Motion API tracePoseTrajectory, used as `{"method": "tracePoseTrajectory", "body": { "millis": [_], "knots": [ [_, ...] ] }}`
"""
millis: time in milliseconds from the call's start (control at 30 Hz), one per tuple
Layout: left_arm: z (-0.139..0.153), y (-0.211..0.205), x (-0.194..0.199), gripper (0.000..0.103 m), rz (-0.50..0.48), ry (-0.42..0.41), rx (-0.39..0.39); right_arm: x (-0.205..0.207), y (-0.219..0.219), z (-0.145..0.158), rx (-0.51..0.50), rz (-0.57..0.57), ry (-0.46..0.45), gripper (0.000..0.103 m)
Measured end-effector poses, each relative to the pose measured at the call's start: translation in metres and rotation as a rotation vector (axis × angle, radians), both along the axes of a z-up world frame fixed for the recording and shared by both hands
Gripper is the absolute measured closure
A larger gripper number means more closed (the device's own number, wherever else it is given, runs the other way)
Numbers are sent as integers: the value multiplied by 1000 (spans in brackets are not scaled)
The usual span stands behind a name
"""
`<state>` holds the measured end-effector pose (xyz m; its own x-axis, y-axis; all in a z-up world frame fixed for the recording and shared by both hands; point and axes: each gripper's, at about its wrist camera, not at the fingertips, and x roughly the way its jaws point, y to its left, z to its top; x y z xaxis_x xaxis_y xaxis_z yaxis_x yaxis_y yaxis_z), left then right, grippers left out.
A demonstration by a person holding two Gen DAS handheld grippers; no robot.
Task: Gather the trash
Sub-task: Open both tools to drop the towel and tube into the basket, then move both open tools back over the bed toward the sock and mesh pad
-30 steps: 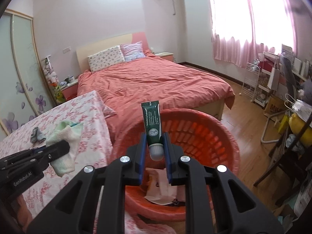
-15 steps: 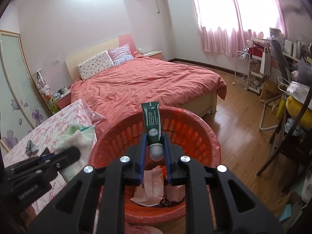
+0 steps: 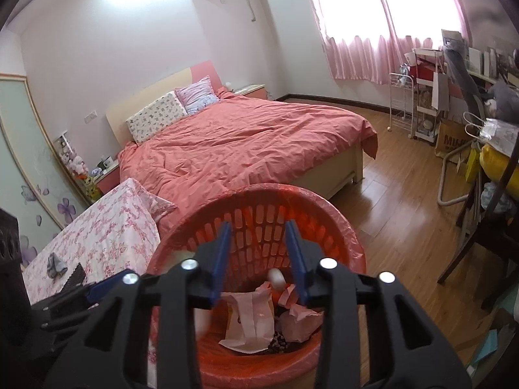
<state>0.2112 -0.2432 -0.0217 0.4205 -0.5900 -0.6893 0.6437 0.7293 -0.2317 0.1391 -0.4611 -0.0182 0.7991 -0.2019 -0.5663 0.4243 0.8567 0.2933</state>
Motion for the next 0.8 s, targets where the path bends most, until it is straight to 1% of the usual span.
{"method": "tracePoseTrajectory", "body": {
  "millis": [167, 200, 233, 367, 433, 600, 800],
  "knots": [
    [-6, 20, 4, 58, 58, 1, 45, -5, -2, -5, -11, -17, 19, 63],
    [-6, 25, 5, 56, 69, -2, 51, -6, -1, -5, -16, -18, 22, 63],
    [-7, 33, 5, 54, 90, -10, 63, -6, 1, -5, -20, -17, 25, 62],
    [-5, 61, 7, 53, 149, -25, 93, -4, 9, -2, -35, 6, 32, 62],
    [-4, 78, 9, 48, 186, -35, 103, 0, 21, 0, -47, 31, 34, 62],
    [-3, 130, 16, 48, 301, -39, 119, 13, 57, 7, -83, 116, 51, 59],
    [0, 204, 20, 46, 445, -49, 130, 37, 128, 13, -122, 254, 68, 59]
  ]
}}
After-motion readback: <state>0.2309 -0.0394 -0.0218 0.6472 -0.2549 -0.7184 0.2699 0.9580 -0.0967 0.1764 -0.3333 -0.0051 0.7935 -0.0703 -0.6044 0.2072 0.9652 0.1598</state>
